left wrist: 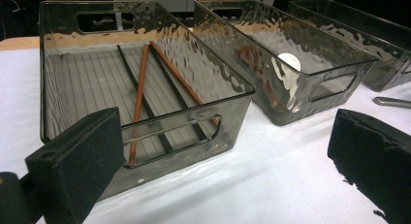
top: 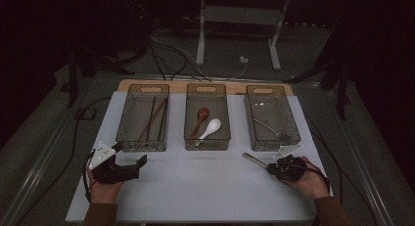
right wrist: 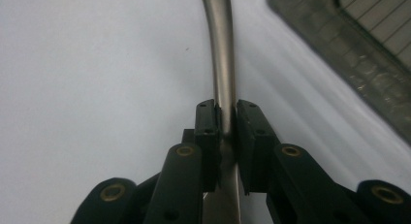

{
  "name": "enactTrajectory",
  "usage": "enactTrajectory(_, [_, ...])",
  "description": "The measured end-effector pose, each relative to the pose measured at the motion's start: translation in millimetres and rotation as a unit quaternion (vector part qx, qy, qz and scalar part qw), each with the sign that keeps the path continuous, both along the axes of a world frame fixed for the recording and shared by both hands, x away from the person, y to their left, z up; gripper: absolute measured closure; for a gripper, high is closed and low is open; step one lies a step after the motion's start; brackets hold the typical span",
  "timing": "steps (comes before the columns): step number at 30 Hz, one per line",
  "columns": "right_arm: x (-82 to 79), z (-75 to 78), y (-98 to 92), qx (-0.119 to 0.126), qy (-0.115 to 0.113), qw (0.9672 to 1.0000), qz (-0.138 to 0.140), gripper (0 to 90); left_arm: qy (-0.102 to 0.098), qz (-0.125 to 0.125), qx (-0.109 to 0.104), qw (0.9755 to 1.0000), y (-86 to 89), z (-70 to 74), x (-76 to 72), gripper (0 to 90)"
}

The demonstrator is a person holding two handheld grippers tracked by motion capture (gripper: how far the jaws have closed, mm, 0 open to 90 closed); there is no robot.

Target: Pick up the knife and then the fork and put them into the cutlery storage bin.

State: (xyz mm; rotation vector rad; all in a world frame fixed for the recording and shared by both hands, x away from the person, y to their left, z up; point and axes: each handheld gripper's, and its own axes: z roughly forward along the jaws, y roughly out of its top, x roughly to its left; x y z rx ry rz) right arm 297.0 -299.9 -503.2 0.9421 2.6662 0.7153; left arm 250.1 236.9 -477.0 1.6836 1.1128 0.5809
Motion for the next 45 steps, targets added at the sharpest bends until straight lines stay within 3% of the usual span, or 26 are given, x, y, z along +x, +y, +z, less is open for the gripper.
enactTrajectory(11, [-4.3,6.9,-2.5,0.020,-0.030,0.9993,-0.011,80.8,0.000,0.001,0.000,1.0000,0.2,-0.1,0.1,0.8])
enactTrajectory(27, [-5.7,16.0,-5.6,0.058,-0.048,0.9970,-0.020,80.8,-0.001,0.002,0.000,1.0000,0.7,0.3,-0.2,0.8])
enactTrajectory(38, [-5.5,32.1,0.3,0.082,-0.071,0.9939,-0.014,80.8,-0.001,0.003,-0.001,1.0000,1.3,0.8,-0.5,0.7])
enactTrajectory(45, [-0.7,45.0,-2.0,0.105,-0.091,0.9899,-0.030,80.8,-0.002,0.003,-0.001,1.0000,1.5,0.9,-0.6,0.8])
